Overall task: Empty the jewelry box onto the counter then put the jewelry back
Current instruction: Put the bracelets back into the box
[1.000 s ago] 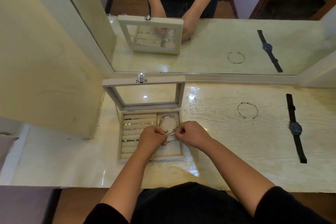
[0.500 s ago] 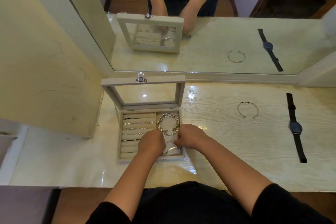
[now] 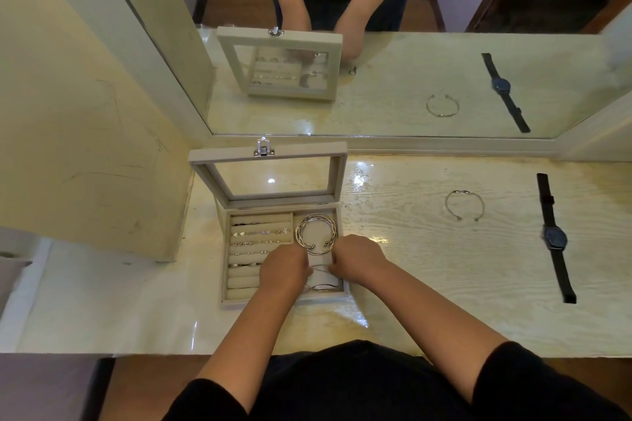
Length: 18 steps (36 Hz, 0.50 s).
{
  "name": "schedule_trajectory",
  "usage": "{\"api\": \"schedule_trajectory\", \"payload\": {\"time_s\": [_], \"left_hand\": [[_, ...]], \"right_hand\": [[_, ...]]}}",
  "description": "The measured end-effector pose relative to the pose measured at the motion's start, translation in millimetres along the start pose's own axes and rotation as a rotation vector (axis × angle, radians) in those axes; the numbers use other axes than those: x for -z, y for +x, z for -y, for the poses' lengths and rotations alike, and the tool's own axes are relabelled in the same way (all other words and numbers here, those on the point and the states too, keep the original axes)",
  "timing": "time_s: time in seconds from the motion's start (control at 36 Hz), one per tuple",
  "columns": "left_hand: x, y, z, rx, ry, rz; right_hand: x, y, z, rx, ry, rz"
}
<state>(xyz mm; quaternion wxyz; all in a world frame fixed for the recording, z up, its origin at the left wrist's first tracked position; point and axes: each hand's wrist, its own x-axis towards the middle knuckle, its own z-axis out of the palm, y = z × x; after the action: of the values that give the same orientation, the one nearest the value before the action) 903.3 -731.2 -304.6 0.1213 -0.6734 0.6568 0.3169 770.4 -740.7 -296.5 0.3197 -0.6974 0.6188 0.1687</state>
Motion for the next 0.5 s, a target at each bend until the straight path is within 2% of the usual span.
{"api": "schedule_trajectory", "payload": {"time_s": [0.14, 0.33, 0.42, 0.5], "left_hand": [[0.8, 0.3, 1.6, -0.041, -0.023, -0.040], [9.2, -3.6, 11.1, -0.088, -0.250, -0.049], [9.6, -5.9, 12.3, -0.094, -0.233, 0.019], [5.8, -10.3, 10.1, -0.100, -0.179, 0.128]], "right_hand": [[-0.5, -1.3, -0.5, -0.016, 0.016, -0.042], [4.7, -5.7, -7.8, 0.000, 0.167, -0.034], [5.8, -6.2, -8.8, 0.051, 0.218, -0.024], [6.3, -7.4, -5.3, 0.097, 0.231, 0.065]]}}
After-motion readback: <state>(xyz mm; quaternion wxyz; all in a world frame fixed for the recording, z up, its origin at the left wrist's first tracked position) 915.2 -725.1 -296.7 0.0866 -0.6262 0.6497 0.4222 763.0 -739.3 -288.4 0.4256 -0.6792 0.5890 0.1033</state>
